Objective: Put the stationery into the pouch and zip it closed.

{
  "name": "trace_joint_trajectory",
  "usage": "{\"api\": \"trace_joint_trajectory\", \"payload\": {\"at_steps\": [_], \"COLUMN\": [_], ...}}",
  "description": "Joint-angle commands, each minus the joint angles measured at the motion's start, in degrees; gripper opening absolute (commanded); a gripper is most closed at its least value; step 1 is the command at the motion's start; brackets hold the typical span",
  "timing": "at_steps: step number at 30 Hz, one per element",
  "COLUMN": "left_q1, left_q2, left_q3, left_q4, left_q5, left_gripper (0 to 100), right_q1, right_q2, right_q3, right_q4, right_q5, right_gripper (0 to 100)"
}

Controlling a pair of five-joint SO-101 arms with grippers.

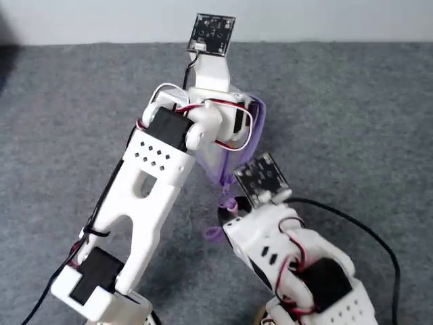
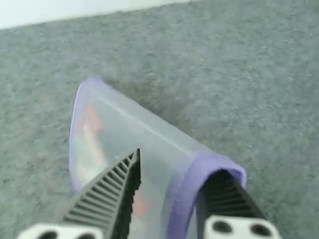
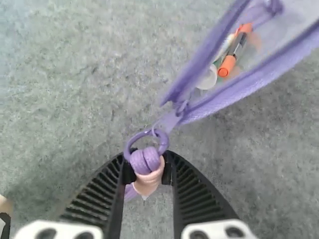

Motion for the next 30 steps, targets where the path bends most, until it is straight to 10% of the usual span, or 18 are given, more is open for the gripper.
{"api": "trace_joint_trajectory", "payload": {"at_steps": [1,18,30], "left_q1": [0.00,2.20,-10.81], "left_q2": [-1.23,-1.23,-1.93], "left_q3": [-5.76,-18.42,-23.43], "left_q4": [-0.26,14.95,30.68], "left_q5": [0.26,-2.02,-13.45], "left_gripper": [16,30,23], "right_q1": [-0.31,4.35,12.70], "right_q2": [-5.05,-7.08,-6.99], "right_q3": [1.58,4.13,0.97], "right_q4": [-0.13,-5.76,-14.90], "right_q5": [-0.70,0.09,8.18], "right_gripper": [0.8,0.8,0.7]}}
